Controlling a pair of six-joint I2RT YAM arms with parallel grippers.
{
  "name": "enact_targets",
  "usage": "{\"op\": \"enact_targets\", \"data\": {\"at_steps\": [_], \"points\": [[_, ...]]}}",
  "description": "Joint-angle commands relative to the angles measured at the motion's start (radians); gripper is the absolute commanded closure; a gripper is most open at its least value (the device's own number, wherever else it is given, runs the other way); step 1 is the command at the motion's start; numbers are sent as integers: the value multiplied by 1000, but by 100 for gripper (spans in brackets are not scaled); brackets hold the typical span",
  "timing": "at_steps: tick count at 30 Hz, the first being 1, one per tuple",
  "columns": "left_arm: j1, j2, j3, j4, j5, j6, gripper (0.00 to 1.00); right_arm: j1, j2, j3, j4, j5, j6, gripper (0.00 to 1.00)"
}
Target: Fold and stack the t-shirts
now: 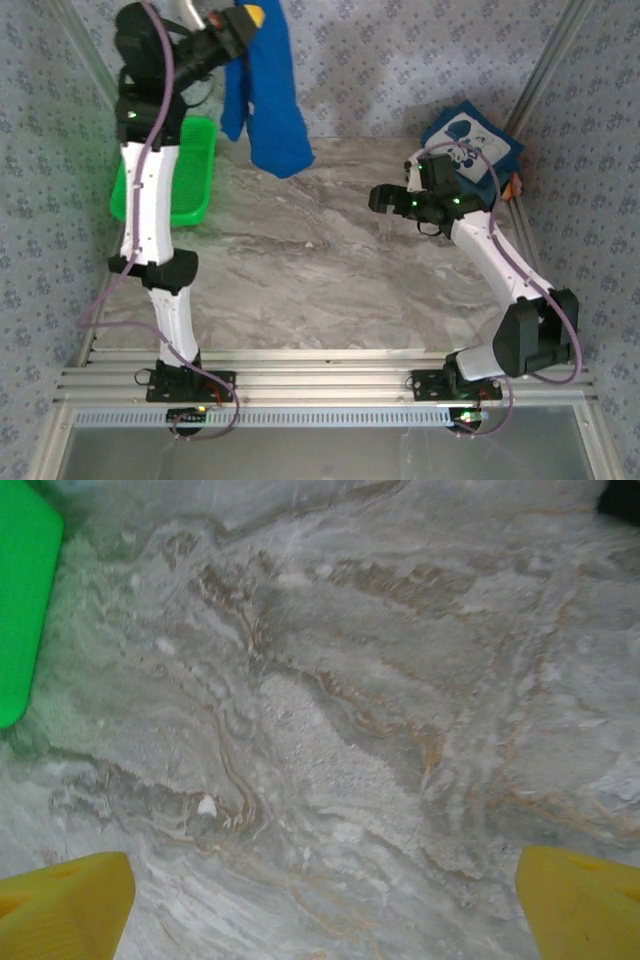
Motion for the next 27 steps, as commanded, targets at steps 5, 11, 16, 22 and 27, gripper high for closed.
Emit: {"op": "enact_targets", "data": {"at_steps": [5, 11, 16, 22, 27], "points": [[-133, 15, 5, -82, 19, 71, 100, -78, -158, -136, 32, 63, 67, 0], [-175, -16, -144, -416, -142, 163, 100, -75, -176, -169, 29, 75, 84, 0], [-127, -267, -935, -168, -251, 23, 100, -60, -177, -184, 14, 94, 96, 0], [-44, -388, -1506, 38, -260, -22, 100, -40, -149, -198, -8, 77, 101, 0], [-18, -394, -1636, 65, -290, -6, 100, -18, -85, -180, -67, 37, 83, 0]]}}
